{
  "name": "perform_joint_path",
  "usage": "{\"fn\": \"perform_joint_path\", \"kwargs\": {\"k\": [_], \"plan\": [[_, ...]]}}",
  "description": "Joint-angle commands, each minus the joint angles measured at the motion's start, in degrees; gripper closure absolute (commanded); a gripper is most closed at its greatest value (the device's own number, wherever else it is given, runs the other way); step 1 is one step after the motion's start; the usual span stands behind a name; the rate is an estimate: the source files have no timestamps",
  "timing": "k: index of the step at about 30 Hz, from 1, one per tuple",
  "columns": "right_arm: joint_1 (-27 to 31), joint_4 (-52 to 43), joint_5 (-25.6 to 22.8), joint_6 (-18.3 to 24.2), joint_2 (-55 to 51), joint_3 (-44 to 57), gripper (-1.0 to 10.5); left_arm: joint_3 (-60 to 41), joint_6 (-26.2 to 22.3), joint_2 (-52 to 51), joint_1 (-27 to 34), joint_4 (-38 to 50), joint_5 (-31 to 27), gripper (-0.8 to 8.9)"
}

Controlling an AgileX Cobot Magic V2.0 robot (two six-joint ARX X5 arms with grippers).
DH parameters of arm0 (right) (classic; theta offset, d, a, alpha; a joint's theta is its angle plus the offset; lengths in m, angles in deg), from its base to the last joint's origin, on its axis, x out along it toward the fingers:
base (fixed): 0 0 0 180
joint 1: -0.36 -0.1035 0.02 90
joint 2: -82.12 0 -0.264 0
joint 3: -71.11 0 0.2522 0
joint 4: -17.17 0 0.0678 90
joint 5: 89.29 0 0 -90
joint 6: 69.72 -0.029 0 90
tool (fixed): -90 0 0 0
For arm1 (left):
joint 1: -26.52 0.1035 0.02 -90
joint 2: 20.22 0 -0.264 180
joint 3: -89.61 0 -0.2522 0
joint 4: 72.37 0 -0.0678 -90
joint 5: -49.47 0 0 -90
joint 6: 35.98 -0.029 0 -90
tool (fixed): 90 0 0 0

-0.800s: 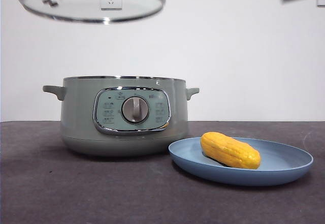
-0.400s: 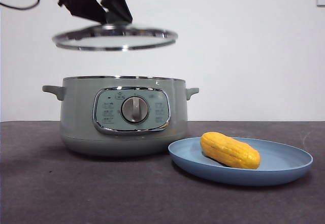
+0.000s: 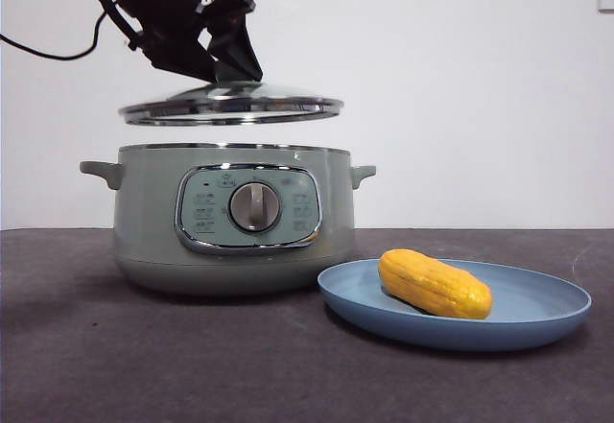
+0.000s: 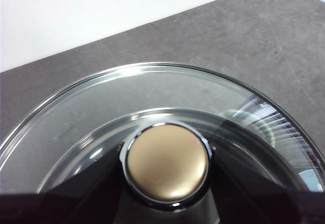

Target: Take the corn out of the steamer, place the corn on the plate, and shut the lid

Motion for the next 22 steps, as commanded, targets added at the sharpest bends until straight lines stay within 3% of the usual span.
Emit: {"fn": "perform_joint_path", "kwargs": {"k": [1, 15, 22], "plan": [[-0.1, -0.3, -0.3, 0.5, 0.0, 0.4, 4.4, 0.2, 0.3, 0.7, -0.2, 2.6, 0.0, 8.22], [-0.1, -0.1, -0.3, 0.6, 0.3, 0.4, 4.4, 0.2, 0.3, 3.8, -1.6, 3.0, -0.4, 8.22], [-0.1, -0.1, -0.3, 0.7, 0.3, 0.4, 4.4, 0.2, 0.2, 3.8, -1.9, -1.1, -1.6, 8.22]]}}
